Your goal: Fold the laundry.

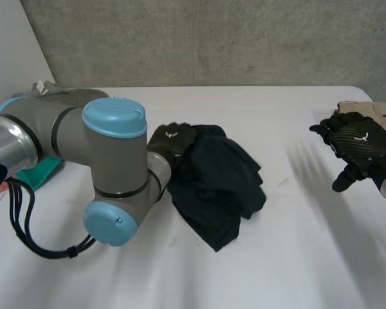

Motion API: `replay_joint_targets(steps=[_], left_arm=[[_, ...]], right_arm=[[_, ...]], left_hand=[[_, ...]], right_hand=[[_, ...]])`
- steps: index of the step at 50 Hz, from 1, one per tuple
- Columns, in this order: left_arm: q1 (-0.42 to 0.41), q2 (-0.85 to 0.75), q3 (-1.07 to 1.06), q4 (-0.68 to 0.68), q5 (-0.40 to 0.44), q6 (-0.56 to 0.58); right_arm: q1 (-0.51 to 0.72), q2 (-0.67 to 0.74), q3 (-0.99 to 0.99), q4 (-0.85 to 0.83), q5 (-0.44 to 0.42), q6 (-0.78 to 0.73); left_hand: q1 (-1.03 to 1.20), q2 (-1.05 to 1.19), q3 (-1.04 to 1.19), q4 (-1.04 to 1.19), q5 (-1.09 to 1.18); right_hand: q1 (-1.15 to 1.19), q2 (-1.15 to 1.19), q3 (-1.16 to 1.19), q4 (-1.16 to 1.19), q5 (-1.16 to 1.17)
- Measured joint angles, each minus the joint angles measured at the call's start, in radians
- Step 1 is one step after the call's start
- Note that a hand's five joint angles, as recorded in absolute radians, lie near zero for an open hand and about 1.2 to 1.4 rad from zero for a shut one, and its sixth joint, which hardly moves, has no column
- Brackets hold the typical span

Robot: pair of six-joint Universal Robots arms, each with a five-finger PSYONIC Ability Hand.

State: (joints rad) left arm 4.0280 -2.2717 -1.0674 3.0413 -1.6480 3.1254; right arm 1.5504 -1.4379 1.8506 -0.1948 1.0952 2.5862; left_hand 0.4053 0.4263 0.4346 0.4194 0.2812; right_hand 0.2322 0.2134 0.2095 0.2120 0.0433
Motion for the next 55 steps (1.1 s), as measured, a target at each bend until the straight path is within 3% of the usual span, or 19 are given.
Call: replay_joint_targets(steps=[8, 14, 21, 30, 40, 49, 55], left_arm=[[0.042, 0.187, -0.12, -0.046, -0.028, -0.016], [0.095, 0.392, -0.296, 0.041, -0.029, -0.005], [0.128, 0.5, -0.503, 0.163, -0.029, 0.014], [0.153, 0.447, -0.595, 0.324, -0.017, 0.097], [0.149, 0.293, -0.525, 0.358, -0.004, 0.157], [0.157, 0.288, -0.574, 0.289, -0.05, 0.073], [0.159, 0.277, -0.59, 0.253, 0.026, -0.048]], right_arm=[[0.007, -0.001, -0.032, 0.113, -0.001, 0.029], [0.032, -0.028, -0.053, 0.149, -0.001, 0.068], [0.086, -0.057, -0.061, 0.146, 0.002, 0.078], [0.149, -0.033, -0.067, 0.143, 0.032, 0.076], [0.321, -0.015, -0.095, 0.08, 0.1, 0.105], [0.445, 0.025, -0.153, 0.026, 0.103, 0.1], [0.538, 0.129, -0.219, -0.008, 0.142, 0.069]], left_hand=[[-0.13, -0.151, -0.157, -0.149, -0.173], [-0.134, -0.168, -0.167, -0.161, -0.204], [-0.134, -0.168, -0.167, -0.161, -0.204], [-0.134, -0.168, -0.167, -0.161, -0.204], [-0.134, -0.167, -0.167, -0.16, -0.201], [-0.13, -0.156, -0.165, -0.15, -0.182], [-0.13, -0.156, -0.165, -0.15, -0.18]], right_hand=[[0.0, 0.0, 0.0, 0.0, 0.0], [0.0, 0.0, 0.0, 0.0, 0.0], [0.0, 0.0, 0.0, 0.0, 0.0], [0.0, 0.0, 0.0, 0.0, 0.0], [0.0, 0.0, 0.0, 0.0, 0.0], [0.0, 0.0, 0.0, 0.0, 0.0], [0.0, 0.0, 0.0, 0.0, 0.0]])
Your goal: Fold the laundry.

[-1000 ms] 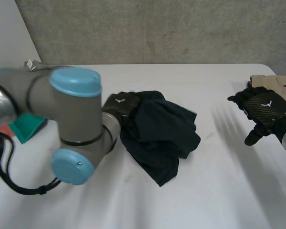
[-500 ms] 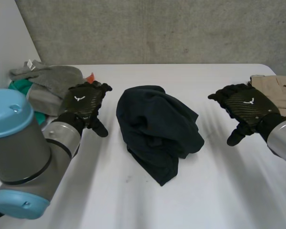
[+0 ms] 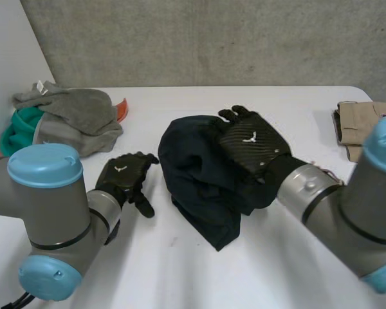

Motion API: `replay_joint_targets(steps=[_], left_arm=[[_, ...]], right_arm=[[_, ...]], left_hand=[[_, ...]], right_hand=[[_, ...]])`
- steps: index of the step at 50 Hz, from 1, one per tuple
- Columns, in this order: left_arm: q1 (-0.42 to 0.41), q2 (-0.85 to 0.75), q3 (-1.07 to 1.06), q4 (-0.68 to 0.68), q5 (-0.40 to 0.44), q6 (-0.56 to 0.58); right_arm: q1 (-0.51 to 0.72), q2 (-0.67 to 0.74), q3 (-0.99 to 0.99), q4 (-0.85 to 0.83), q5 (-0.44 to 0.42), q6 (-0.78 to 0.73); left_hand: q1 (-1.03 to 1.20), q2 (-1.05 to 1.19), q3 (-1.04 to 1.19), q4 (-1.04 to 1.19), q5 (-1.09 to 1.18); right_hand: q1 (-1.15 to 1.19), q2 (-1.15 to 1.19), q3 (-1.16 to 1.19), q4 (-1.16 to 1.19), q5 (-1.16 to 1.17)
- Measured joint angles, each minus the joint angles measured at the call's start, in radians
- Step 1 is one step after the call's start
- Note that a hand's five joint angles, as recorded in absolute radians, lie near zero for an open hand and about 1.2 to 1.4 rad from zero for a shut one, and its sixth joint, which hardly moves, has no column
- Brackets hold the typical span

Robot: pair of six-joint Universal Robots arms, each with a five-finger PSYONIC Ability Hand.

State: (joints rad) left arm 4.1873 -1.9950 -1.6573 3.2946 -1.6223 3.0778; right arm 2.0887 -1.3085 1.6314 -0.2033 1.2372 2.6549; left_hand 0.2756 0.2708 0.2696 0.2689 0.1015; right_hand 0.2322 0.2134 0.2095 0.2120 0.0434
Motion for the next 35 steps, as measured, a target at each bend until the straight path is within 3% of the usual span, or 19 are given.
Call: replay_joint_targets(steps=[9, 14, 15, 18, 20, 27, 35], left_arm=[[-0.035, -0.142, 0.134, -0.004, 0.118, -0.109], [-0.065, -0.221, 0.234, -0.004, 0.128, -0.119], [-0.072, -0.243, 0.261, -0.004, 0.126, -0.116], [-0.083, -0.285, 0.309, -0.004, 0.1, -0.102], [-0.087, -0.3, 0.331, -0.003, 0.072, -0.09], [-0.059, -0.212, 0.369, 0.007, -0.089, 0.02], [-0.004, -0.01, 0.4, 0.062, -0.123, 0.19]], right_arm=[[0.021, 0.045, -0.009, -0.007, 0.121, -0.034], [0.017, 0.026, 0.009, -0.007, 0.144, -0.035], [0.015, 0.019, 0.014, -0.007, 0.147, -0.035], [0.005, 0.001, 0.023, -0.006, 0.151, -0.034], [-0.004, -0.012, 0.027, -0.006, 0.152, -0.033], [-0.066, -0.079, 0.023, -0.005, 0.152, -0.026], [-0.137, -0.128, -0.007, 0.0, 0.155, -0.003]], left_hand=[[0.125, 0.126, 0.127, 0.127, 0.123], [0.362, 0.357, 0.357, 0.356, 0.348], [0.494, 0.508, 0.487, 0.491, 0.478], [0.776, 0.815, 0.799, 0.808, 0.779], [0.831, 0.905, 0.893, 0.911, 0.864], [0.862, 0.922, 0.908, 0.928, 0.867], [0.867, 0.923, 0.91, 0.928, 0.878]], right_hand=[[0.0, 0.0, 0.0, 0.0, 0.0], [0.0, 0.0, 0.0, 0.0, 0.0], [0.0, 0.0, 0.0, 0.0, 0.0], [0.0, 0.0, 0.0, 0.0, 0.0], [0.0, 0.0, 0.0, 0.0, 0.0], [0.0, 0.0, 0.0, 0.0, 0.0], [0.0, 0.0, 0.0, 0.0, 0.0]])
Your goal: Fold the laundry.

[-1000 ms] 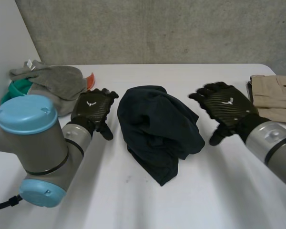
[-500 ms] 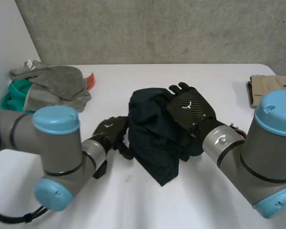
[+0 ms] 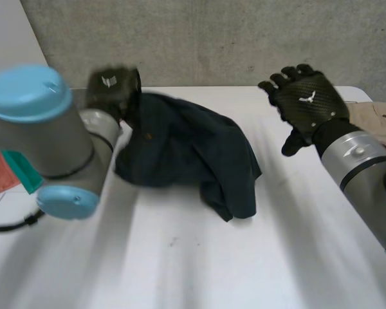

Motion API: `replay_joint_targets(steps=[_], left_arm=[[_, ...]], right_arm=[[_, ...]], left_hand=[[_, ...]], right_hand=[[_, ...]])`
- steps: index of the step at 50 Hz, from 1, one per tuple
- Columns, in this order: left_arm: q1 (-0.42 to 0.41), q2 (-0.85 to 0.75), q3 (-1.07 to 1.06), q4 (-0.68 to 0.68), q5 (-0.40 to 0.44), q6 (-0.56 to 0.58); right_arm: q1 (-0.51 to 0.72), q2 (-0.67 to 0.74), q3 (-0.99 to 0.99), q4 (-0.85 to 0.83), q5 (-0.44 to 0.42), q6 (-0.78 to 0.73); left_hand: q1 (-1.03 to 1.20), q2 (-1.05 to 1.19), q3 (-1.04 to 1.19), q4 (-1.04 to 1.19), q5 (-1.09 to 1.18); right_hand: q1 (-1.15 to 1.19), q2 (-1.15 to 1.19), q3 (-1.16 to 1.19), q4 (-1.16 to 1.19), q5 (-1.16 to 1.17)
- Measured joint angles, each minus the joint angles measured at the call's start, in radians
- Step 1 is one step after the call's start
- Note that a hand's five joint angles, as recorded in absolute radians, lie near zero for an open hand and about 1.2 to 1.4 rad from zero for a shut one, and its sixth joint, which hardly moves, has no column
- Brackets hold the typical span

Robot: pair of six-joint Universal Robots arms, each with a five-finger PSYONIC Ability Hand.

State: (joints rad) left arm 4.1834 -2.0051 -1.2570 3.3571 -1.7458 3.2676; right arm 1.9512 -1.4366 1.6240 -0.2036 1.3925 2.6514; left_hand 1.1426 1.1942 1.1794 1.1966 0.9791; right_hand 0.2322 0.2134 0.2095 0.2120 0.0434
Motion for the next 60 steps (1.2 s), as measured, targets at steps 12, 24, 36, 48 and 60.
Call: replay_joint_targets(steps=[12, 24, 36, 48, 60], left_arm=[[-0.15, -0.014, 0.062, 0.075, 0.268, 0.054], [-0.345, -0.167, 0.071, 0.149, 0.374, 0.05], [-0.213, 0.073, -0.023, 0.146, 0.271, 0.044], [-0.013, 0.297, -0.265, 0.094, 0.27, 0.052], [0.111, 0.102, -0.345, -0.075, 0.277, 0.169]], right_arm=[[-0.054, -0.011, 0.006, 0.016, 0.006, 0.043], [-0.203, -0.01, -0.011, 0.014, 0.033, 0.044], [-0.245, -0.011, -0.036, 0.06, -0.015, 0.015], [-0.107, -0.084, 0.023, 0.305, -0.188, -0.07], [0.051, -0.075, 0.192, 0.244, -0.096, -0.076]], left_hand=[[0.0, 0.002, 0.015, 0.001, 0.004], [-0.727, -0.77, -0.75, -0.776, -0.738], [-0.741, -0.813, -0.798, -0.821, -0.784], [-0.782, -0.852, -0.833, -0.857, -0.822], [-0.782, -0.852, -0.833, -0.859, -0.827]], right_hand=[[0.0, 0.0, 0.0, 0.0, 0.0], [0.0, 0.0, 0.0, 0.0, 0.0], [0.0, 0.0, 0.0, 0.0, 0.0], [0.0, 0.0, 0.0, 0.0, 0.0], [0.0, 0.0, 0.0, 0.0, 0.0]])
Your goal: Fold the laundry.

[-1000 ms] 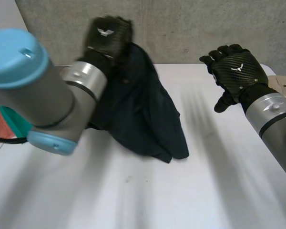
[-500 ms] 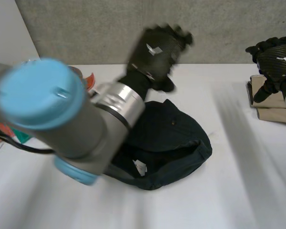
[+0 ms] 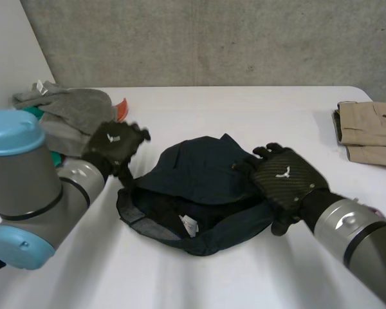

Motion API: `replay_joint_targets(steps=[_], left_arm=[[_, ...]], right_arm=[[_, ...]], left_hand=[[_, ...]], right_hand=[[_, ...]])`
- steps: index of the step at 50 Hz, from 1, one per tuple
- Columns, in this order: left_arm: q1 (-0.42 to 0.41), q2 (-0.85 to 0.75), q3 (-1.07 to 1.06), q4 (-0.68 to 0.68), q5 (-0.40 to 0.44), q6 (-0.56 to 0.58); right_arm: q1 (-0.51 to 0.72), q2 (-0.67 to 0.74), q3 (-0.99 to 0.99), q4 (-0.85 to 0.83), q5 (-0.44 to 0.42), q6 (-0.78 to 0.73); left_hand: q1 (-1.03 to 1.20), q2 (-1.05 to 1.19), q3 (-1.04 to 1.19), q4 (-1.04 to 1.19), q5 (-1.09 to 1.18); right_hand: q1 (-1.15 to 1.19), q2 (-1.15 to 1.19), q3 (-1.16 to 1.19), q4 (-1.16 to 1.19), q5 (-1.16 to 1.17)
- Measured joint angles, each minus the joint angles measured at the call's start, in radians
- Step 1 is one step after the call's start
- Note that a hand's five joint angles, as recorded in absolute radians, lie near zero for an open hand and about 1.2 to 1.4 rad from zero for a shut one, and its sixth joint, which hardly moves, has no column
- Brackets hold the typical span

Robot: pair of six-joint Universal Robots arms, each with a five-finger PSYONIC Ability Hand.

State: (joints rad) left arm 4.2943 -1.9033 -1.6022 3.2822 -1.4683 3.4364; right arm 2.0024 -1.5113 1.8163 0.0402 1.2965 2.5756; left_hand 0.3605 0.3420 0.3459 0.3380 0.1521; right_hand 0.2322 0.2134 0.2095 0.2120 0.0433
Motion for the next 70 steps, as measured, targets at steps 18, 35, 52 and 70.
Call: replay_joint_targets(steps=[18, 35, 52, 70], left_arm=[[-0.008, -0.165, 0.028, 0.017, -0.033, 0.181], [-0.284, -0.022, 0.556, 0.094, -0.179, 0.148], [-0.444, -0.301, 0.69, -0.152, -0.274, 0.14], [0.075, -0.107, 0.046, -0.132, 0.077, -0.001]], right_arm=[[0.054, 0.11, -0.007, -0.22, 0.111, 0.003], [-0.15, -0.03, -0.07, -0.212, 0.118, 0.02], [-0.294, -0.021, -0.061, -0.165, 0.057, 0.065], [-0.282, 0.066, -0.045, -0.145, -0.007, 0.069]], left_hand=[[0.714, 0.849, 0.842, 0.858, 0.81], [0.789, 0.853, 0.842, 0.859, 0.839], [-0.051, -0.007, -0.006, -0.009, -0.002], [0.002, 0.019, 0.015, 0.024, 0.041]], right_hand=[[0.0, 0.0, 0.0, 0.0, 0.0], [0.0, 0.0, 0.0, 0.0, 0.0], [0.0, 0.0, 0.0, 0.0, 0.0], [0.0, 0.0, 0.0, 0.0, 0.0]])
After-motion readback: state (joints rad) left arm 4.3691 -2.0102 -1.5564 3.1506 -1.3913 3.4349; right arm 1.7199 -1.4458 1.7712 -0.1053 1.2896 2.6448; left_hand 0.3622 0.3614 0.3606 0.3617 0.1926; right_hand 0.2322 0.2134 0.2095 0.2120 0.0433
